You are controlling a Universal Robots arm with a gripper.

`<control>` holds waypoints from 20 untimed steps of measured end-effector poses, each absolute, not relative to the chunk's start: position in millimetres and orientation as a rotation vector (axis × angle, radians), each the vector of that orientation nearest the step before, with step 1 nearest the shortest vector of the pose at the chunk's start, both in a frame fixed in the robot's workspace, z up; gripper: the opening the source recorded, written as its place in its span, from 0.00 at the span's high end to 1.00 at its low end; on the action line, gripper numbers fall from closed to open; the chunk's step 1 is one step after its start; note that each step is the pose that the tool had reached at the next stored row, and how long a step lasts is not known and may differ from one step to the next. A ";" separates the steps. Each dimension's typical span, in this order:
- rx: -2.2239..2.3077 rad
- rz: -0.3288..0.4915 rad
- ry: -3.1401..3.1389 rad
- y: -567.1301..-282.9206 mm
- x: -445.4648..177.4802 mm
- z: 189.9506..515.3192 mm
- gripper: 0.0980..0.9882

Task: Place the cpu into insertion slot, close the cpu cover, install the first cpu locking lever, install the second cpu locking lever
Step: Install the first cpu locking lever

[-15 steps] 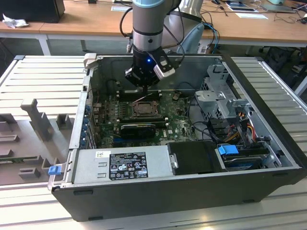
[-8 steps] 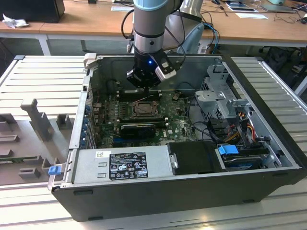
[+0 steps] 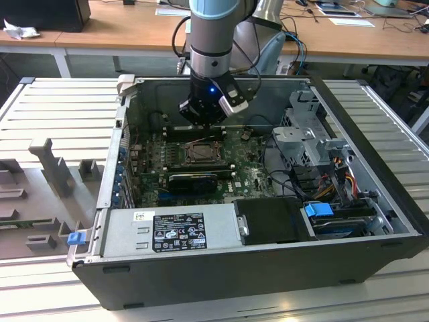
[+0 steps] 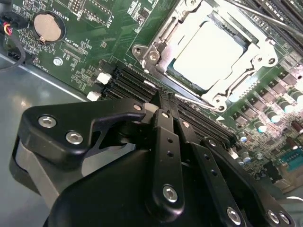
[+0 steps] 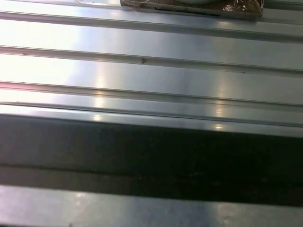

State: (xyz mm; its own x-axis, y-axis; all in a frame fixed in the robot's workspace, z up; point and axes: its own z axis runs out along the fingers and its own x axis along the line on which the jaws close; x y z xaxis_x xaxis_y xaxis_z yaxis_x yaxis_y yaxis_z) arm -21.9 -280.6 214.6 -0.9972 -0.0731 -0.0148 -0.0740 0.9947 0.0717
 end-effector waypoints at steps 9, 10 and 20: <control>-0.115 0.113 3.125 -280.7 -18.6 207.5 0.99; -0.115 0.113 3.125 -280.7 -18.1 207.2 0.99; -0.115 0.107 3.126 -280.6 -17.3 203.9 0.99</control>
State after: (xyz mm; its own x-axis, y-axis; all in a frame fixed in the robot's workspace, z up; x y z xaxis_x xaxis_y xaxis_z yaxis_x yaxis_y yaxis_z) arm -17.3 -280.6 203.9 -0.9972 -0.0728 -0.0146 -0.0736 0.9950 0.0676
